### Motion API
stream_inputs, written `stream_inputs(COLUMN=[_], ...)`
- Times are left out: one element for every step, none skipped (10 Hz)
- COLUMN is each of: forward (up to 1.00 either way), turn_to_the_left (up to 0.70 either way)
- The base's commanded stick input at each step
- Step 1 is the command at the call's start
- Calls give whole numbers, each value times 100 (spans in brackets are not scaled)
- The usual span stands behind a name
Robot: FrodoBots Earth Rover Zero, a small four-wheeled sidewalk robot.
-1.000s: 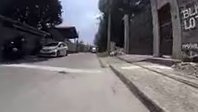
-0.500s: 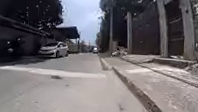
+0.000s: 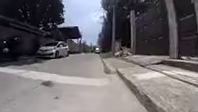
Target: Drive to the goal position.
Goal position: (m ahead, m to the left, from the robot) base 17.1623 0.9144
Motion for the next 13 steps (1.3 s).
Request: stream_inputs(forward=[100, 100, 100, 100, 100, 100, 100, 100, 100, 100, 100, 100, 100], turn_to_the_left=[0, 0, 0, 0, 0, -2, -19, -39, -33, -17, 0, 0, 0])
